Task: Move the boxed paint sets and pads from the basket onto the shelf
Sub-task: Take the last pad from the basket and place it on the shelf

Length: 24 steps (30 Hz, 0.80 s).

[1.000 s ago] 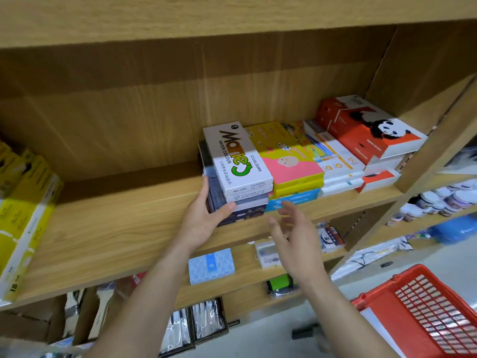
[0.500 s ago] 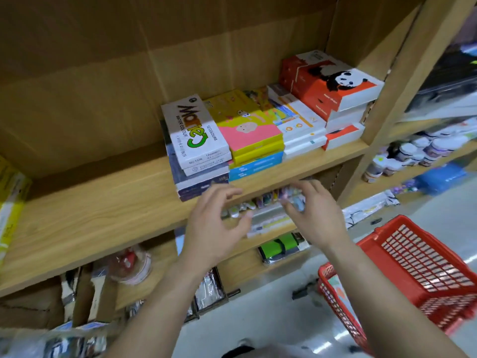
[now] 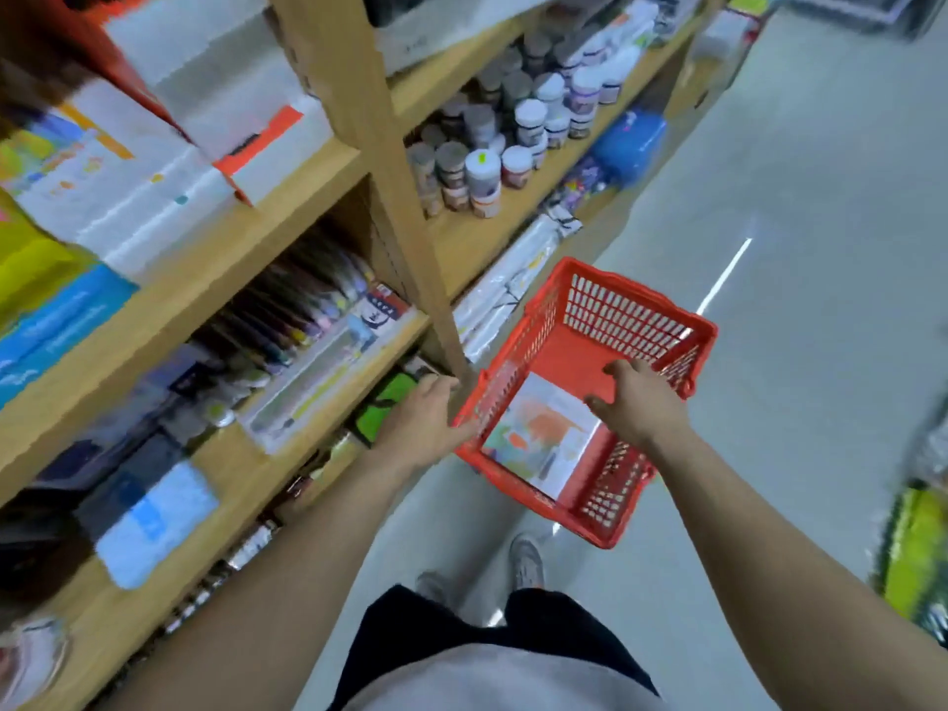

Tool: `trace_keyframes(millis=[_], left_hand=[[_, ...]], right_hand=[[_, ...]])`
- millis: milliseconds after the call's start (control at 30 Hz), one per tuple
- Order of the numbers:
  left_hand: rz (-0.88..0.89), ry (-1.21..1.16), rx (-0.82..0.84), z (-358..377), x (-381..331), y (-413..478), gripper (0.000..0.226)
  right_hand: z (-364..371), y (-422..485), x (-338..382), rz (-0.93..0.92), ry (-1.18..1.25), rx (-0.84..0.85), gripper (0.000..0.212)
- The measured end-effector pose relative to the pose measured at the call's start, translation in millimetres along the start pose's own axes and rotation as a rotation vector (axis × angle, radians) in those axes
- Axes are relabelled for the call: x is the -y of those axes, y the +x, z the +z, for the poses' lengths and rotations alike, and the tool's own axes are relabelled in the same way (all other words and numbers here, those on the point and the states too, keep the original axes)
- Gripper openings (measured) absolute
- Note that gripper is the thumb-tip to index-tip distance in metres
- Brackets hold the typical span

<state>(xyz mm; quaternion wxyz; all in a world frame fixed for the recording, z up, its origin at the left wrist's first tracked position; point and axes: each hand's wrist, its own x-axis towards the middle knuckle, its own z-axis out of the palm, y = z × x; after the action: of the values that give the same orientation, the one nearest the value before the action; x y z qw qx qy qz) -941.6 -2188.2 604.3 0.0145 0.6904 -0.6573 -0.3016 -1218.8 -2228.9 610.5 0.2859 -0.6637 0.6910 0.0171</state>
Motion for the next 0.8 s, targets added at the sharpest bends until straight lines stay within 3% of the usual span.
trace_keyframes(millis=[133,333,567,800], left_hand=[[-0.052,0.031,0.059,43.9,-1.6,51.6,0.07],[-0.127,-0.066,-0.019,102.6,27.9,128.2,0.078],[0.044,-0.234,-0.085,165.3,67.3,167.5,0.058],[0.02,-0.286,-0.123,174.3,70.6,172.9,0.038]], right_hand=[[40.8,39.3,-42.2,0.1,0.001,0.143,0.064],[138.9,125.7,-75.6,0.178,0.051,0.269,0.064],[238.9,207.6,-93.3,0.225,0.028,0.28,0.055],[256.0,219.8,-96.2,0.26,-0.064,0.186,0.078]])
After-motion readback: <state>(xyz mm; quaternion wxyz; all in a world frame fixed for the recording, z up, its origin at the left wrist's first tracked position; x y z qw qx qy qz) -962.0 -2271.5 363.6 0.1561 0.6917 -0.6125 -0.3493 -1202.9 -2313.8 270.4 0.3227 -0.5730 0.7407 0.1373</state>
